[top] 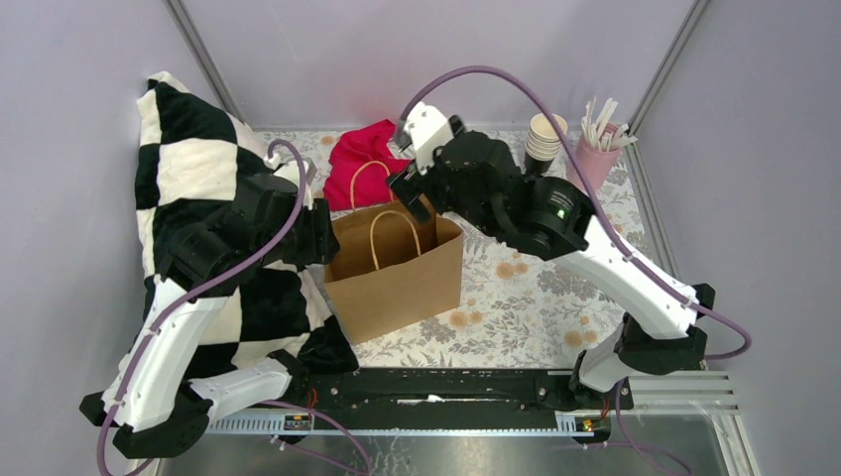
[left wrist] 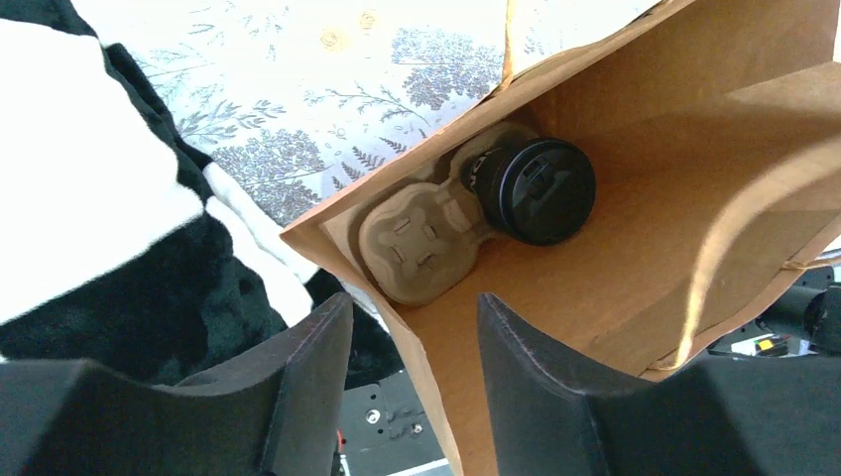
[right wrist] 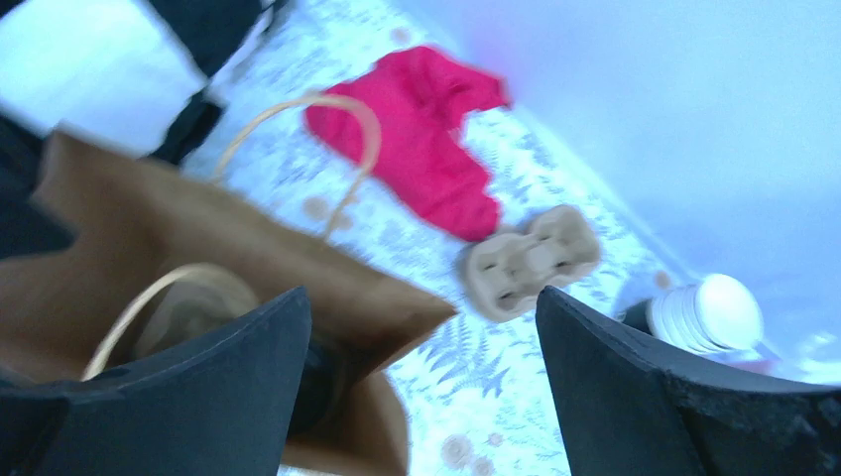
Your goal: Pack the takeout coffee
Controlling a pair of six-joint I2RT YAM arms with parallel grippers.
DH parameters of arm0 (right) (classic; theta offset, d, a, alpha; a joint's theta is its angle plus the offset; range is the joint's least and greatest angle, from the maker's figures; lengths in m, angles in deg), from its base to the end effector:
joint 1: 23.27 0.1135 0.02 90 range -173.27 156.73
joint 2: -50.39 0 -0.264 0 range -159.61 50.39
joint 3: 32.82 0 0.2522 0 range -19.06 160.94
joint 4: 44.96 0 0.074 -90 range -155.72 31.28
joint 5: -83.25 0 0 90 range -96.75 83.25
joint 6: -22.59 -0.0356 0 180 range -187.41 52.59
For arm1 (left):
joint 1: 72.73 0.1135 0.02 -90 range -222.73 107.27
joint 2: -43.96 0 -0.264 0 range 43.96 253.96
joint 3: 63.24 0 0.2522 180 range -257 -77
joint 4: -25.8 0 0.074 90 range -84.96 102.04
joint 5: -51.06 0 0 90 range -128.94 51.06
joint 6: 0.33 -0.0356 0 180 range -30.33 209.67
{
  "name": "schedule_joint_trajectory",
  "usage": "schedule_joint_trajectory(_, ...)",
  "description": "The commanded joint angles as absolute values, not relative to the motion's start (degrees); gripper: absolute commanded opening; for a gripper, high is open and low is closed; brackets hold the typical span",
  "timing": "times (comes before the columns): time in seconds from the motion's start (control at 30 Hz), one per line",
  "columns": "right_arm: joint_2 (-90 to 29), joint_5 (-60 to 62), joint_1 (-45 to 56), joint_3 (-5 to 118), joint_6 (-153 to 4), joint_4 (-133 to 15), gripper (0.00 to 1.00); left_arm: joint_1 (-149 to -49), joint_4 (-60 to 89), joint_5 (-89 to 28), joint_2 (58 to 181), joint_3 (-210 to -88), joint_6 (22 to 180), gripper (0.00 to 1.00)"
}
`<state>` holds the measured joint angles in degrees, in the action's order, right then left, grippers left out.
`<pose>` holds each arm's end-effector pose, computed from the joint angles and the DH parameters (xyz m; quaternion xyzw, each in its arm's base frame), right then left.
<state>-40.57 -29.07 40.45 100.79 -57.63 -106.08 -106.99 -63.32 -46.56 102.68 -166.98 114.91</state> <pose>0.1500 0.2732 0.5145 -0.3857 0.7055 0.1201 0.5823 0.1181 -0.0747 0.4415 0.0464 0.9180 -0.1399 0.3681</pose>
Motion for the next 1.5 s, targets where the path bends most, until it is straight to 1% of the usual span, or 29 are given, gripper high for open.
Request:
schedule_joint_trajectory(0.0, -36.4, -53.4, 40.6, 96.2, -53.2, -90.2, 0.92, -107.0, -63.2, -49.8, 102.1, -170.5, 114.8, 0.58)
schedule_joint_trajectory(0.03, -36.1, -56.5, 40.0, 95.3, -50.8, -86.9, 0.94, -107.0, -63.5, -50.6, 102.2, -171.1, 114.8, 0.61)
schedule_joint_trajectory(0.1, -36.1, -59.4, 37.5, 95.0, -47.6, -83.5, 0.94, -107.0, -63.8, -51.2, 102.2, -172.5, 114.7, 0.64)
schedule_joint_trajectory(0.33, -36.5, -56.5, 20.8, 93.2, -51.3, -81.1, 0.95, -106.9, -64.2, -53.7, 102.4, -176.5, 112.8, 0.70)
schedule_joint_trajectory(0.57, -43.9, -42.4, 1.5, 100.5, -63.8, -91.2, 0.93, -106.9, -62.7, -54.9, 103.2, -180.8, 109.1, 0.75)
schedule_joint_trajectory(0.63, -47.3, -37.1, -4.1, 104.4, -66.1, -94.2, 0.94, -107.0, -62.0, -55.4, 103.0, -180.7, 107.9, 0.76)
schedule_joint_trajectory(0.73, -52.3, -32.4, -9.9, 108.6, -67.0, -95.6, 0.95, -106.9, -60.7, -56.4, 101.7, -178.9, 106.9, 0.79)
schedule_joint_trajectory(0.83, -56.9, -29.8, -15.6, 112.4, -70.8, -96.6, 0.94, -107.0, -58.8, -56.3, 99.8, -175.6, 107.0, 0.85)
schedule_joint_trajectory(0.93, -59.7, -24.9, -21.9, 114.7, -76.0, -98.6, 0.92, -107.0, -56.4, -55.6, 97.6, -172.3, 107.1, 0.92)
schedule_joint_trajectory(1.03, -61.5, -16.2, -28.3, 113.8, -80.6, -99.0, 0.90, -107.0, -55.1, -56.3, 96.4, -171.3, 106.6, 0.97)
schedule_joint_trajectory(1.07, -62.8, -13.4, -30.1, 114.8, -82.1, -100.2, 0.88, -107.0, -55.0, -56.8, 96.3, -171.1, 106.4, 0.98)
schedule_joint_trajectory(1.13, -65.1, -8.7, -32.4, 116.9, -82.7, -101.4, 0.88, -107.0, -54.6, -57.0, 96.1, -170.9, 105.7, 0.99)
schedule_joint_trajectory(1.23, -67.9, -4.9, -32.9, 119.2, -81.2, -101.1, 0.87, -107.0, -54.4, -56.9, 96.3, -171.0, 105.2, 0.99)
schedule_joint_trajectory(1.27, -68.7, -5.2, -32.9, 119.8, -81.2, -101.2, 0.84, -107.0, -54.5, -56.9, 96.5, -171.1, 105.0, 0.99)
schedule_joint_trajectory(1.33, -69.7, -6.1, -33.1, 120.1, -81.5, -100.7, 0.73, -107.0, -54.5, -56.6, 97.0, -171.6, 104.7, 0.99)
schedule_joint_trajectory(1.37, -69.8, -5.9, -33.1, 119.5, -81.7, -99.4, 0.71, -107.0, -54.6, -56.5, 97.4, -171.9, 104.5, 0.99)
schedule_joint_trajectory(1.47, -70.1, -2.9, -33.1, 117.2, -82.7, -96.1, 0.68, -107.0, -54.8, -56.5, 98.5, -173.1, 104.4, 0.99)
